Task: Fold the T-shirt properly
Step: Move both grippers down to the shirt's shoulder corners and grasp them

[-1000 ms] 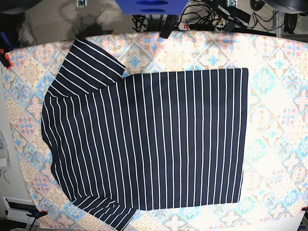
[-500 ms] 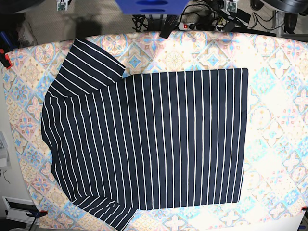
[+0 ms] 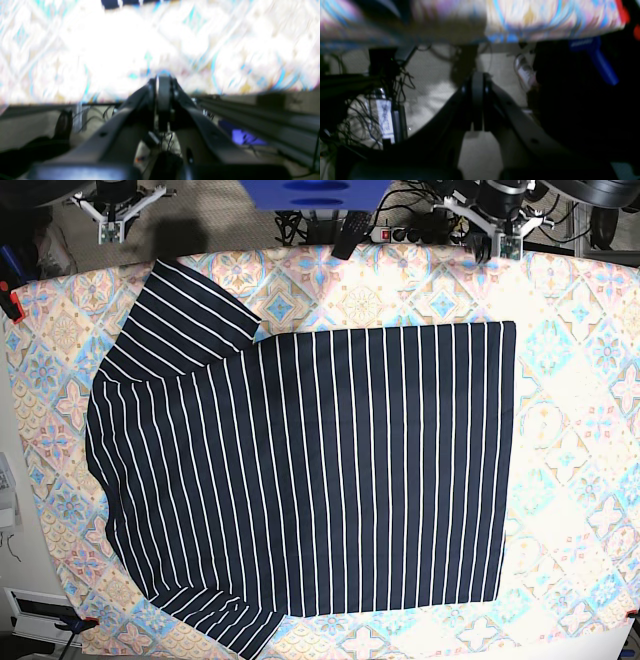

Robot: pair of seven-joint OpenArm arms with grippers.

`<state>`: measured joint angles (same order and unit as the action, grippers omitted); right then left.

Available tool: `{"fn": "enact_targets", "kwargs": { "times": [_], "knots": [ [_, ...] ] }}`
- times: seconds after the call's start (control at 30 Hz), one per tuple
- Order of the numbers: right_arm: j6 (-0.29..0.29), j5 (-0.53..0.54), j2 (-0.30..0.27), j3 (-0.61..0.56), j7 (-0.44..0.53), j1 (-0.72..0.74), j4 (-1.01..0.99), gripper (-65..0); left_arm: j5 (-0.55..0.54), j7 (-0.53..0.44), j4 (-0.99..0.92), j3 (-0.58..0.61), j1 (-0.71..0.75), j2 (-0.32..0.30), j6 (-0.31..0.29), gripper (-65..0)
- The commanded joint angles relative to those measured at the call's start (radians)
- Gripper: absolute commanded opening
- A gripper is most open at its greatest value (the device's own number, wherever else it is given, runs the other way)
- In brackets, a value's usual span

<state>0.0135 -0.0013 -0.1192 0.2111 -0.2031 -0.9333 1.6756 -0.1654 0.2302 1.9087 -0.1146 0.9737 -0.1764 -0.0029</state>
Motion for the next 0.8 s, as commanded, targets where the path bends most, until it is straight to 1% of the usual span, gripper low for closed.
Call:
{"fn": "enact_targets", "kwargs": {
  "times": [0.0,0.07,0.2,0.27,0.37,0.43,0.53,0.63,0.7,0.77],
  "knots": [
    [-0.008,-0.004,-0.007,0.006,0.000,-0.017,0.027,-65.0,-0.024,-0.018,0.015,-0.003,-0.008,0.001,0.005,-65.0],
    [-0.008,-0.004,-0.007,0.006,-0.014,-0.011,0.057,-65.0,-0.090,-0.016,0.013,-0.004,-0.043,0.001,0.005,-65.0],
    [-0.008,-0.004,-0.007,0.006,-0.054,0.026,0.108,-65.0,-0.259,-0.004,0.008,-0.035,-0.112,-0.002,0.005,-64.9],
    [-0.008,-0.004,-0.007,0.006,-0.078,0.038,0.123,-65.0,-0.348,0.065,-0.001,-0.055,-0.163,-0.001,0.005,-64.9],
    [-0.008,-0.004,-0.007,0.003,-0.114,0.053,0.134,-65.0,-0.511,0.254,-0.002,-0.127,-0.252,0.004,0.005,-64.9],
    [-0.008,-0.004,-0.007,0.003,-0.129,0.067,0.139,-65.0,-0.612,0.363,-0.004,-0.195,-0.295,0.027,0.005,-64.9],
    [-0.008,-0.004,-0.007,0.003,-0.132,0.081,0.139,-65.0,-0.688,0.449,-0.011,-0.310,-0.353,0.076,0.005,-64.8],
    [-0.008,-0.004,-0.007,0.001,-0.132,0.081,0.140,-65.0,-0.731,0.527,-0.045,-0.392,-0.396,0.102,0.004,-63.9],
    [-0.008,-0.004,-0.007,0.001,-0.132,0.081,0.143,-65.0,-0.774,0.581,-0.102,-0.440,-0.425,0.123,0.004,-59.5],
    [-0.008,-0.004,-0.007,0.003,-0.132,0.081,0.143,-65.0,-0.794,0.596,-0.151,-0.468,-0.442,0.130,0.004,-53.6]
  ]
}}
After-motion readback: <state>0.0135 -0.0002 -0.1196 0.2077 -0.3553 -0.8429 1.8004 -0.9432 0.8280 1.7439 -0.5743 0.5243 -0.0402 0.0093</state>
